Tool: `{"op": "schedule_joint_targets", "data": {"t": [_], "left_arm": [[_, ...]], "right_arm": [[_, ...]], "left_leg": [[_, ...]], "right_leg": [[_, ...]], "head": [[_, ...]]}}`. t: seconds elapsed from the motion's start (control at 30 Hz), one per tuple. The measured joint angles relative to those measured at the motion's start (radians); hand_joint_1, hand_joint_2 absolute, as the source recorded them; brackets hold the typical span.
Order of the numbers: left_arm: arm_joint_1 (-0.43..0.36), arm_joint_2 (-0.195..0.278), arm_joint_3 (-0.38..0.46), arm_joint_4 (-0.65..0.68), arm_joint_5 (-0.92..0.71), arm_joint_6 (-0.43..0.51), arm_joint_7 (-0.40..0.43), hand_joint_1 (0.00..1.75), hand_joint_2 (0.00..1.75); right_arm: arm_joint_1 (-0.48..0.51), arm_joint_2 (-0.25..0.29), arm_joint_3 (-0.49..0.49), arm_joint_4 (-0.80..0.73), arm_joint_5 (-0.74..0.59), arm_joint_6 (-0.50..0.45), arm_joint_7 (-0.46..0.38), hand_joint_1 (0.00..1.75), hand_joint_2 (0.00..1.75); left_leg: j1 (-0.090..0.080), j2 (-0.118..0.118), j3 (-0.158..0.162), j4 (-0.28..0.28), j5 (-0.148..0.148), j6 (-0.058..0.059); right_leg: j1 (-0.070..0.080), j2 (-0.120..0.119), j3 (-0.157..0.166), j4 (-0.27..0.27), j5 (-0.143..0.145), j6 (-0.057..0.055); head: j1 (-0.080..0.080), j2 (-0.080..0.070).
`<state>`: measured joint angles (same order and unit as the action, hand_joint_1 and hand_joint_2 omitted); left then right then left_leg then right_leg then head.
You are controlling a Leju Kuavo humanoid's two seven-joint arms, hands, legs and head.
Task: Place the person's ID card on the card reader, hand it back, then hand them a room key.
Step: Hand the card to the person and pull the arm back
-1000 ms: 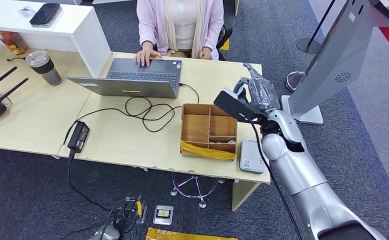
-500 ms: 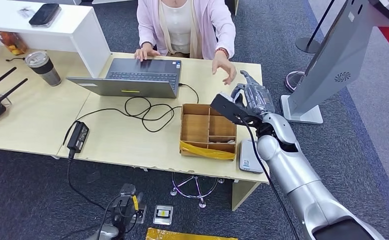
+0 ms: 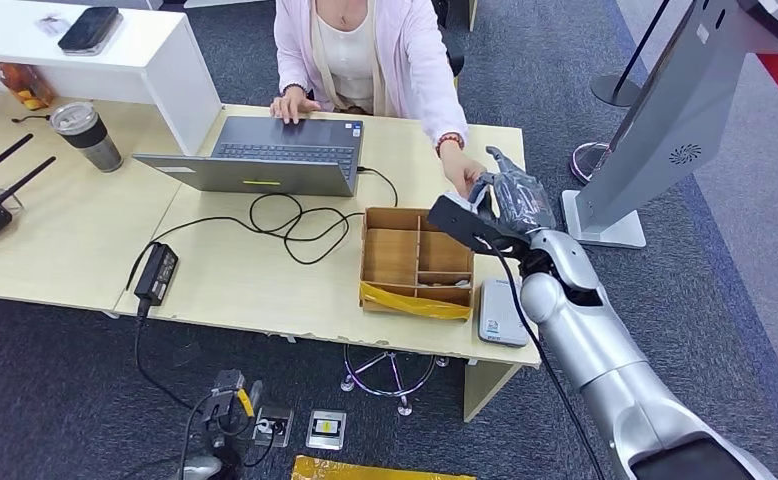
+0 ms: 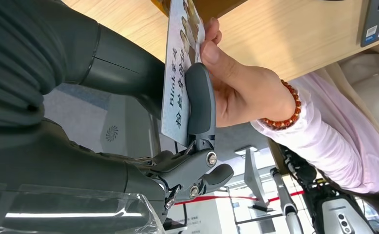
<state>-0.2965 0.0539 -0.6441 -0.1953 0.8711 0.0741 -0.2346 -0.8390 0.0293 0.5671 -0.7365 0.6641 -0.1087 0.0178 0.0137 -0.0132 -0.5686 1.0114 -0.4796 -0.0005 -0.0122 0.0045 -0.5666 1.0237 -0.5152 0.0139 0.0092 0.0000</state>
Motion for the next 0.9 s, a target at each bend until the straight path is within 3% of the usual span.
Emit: {"op": "schedule_joint_targets", "data": {"t": [0.2,0.23,0.33,0.37,0.73,0.9], "left_arm": [[0.001,0.000,0.012,0.000,-0.010,-0.008,0.000,0.00,0.00],[0.001,0.000,0.015,0.000,-0.013,-0.010,0.000,0.00,0.00],[0.001,0.000,0.020,0.000,-0.017,-0.011,0.001,0.00,0.00],[0.001,0.000,0.021,0.000,-0.018,-0.011,0.001,0.00,0.00],[0.002,-0.001,0.025,0.000,-0.026,-0.010,0.011,0.00,0.00],[0.012,0.003,0.029,0.000,-0.023,-0.009,0.011,0.00,0.00]], "right_arm": [[-0.002,-0.001,0.000,0.001,0.005,0.003,0.001,1.75,1.75],[-0.002,-0.001,0.000,0.001,0.006,0.003,0.001,1.31,1.75],[-0.003,-0.001,0.000,0.001,0.010,0.004,0.001,0.00,0.44],[-0.003,-0.001,0.000,0.001,0.012,0.002,0.001,0.00,0.00],[-0.004,-0.002,0.002,-0.005,0.041,-0.009,0.016,0.00,0.00],[0.034,-0.051,-0.004,-0.095,0.052,0.017,0.081,0.00,0.00]], "left_leg": [[0.000,0.000,0.000,0.000,0.000,0.000],[0.000,0.000,0.000,0.000,0.000,0.000],[0.000,0.000,0.000,0.000,0.000,0.000],[0.000,0.000,0.000,0.000,0.000,0.000],[0.000,0.000,0.000,0.000,0.000,0.000],[0.000,0.000,0.000,0.000,0.000,0.000]], "right_leg": [[0.000,0.000,0.000,0.000,0.000,0.000],[0.000,0.000,0.000,0.000,0.000,0.000],[0.000,0.000,0.000,0.000,0.000,0.000],[0.000,0.000,0.000,0.000,0.000,0.000],[0.000,0.000,0.000,0.000,0.000,0.000],[0.000,0.000,0.000,-0.001,0.000,0.000]], "head": [[0.000,0.000],[0.000,0.000],[0.000,0.000],[0.000,0.000],[0.000,0.000],[0.000,0.000]]}}
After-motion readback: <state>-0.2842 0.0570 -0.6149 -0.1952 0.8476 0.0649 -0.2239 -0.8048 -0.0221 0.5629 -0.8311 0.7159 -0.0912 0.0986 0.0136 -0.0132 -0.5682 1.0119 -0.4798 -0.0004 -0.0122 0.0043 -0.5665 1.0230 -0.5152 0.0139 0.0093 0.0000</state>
